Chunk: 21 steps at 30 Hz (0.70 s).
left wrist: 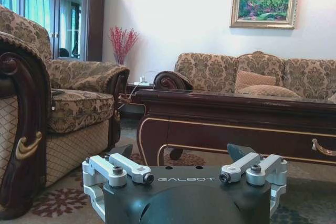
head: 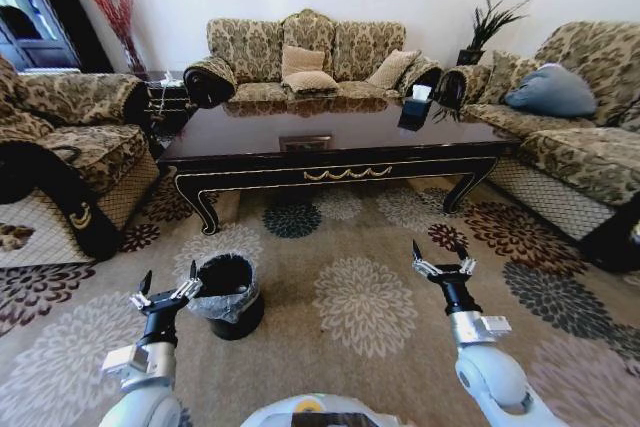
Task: Move to the front of the table and pick up the trash from the floor, then place it into the trash bin.
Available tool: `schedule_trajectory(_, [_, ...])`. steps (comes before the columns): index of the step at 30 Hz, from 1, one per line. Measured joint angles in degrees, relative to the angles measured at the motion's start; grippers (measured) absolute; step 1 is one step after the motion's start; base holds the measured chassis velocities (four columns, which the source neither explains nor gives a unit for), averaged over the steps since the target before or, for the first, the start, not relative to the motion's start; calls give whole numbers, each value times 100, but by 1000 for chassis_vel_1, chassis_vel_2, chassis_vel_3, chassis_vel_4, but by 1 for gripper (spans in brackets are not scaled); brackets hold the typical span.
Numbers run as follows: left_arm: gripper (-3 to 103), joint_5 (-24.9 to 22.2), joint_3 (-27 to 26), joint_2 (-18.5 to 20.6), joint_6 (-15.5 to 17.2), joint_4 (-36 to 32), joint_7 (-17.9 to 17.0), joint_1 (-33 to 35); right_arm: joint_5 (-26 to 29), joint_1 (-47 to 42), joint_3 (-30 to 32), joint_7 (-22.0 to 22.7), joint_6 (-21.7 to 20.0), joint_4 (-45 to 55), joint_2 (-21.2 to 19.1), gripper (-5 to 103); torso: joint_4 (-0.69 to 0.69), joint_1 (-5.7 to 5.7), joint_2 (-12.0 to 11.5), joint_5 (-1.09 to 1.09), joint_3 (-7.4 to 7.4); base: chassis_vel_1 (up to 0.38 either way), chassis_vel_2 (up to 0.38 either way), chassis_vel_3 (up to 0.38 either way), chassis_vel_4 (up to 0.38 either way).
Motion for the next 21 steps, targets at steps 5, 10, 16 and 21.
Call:
schedule_trajectory(5, [100,-3,-3,0,-2,0,0,2,-2,4,-4,4,-5,-1,0,100,0,0,0,0,0,0,0,0,0])
schedule_trajectory(10, [100,-5,-5,0,-2,0,0,4,-3,6,-6,6,-8,-3,0,100,0,0,0,0,0,0,0,0,0])
schedule_trajectory(16, [100,-6,-7,0,-2,0,0,5,-6,9,-8,8,-10,-5,1,100,0,1,0,0,1,38,-39,-43,45])
schedule_trajectory(21, [100,-6,-9,-1,-2,0,0,5,-7,10,-10,10,-11,-7,1,100,0,1,-1,1,1,163,-143,-147,153])
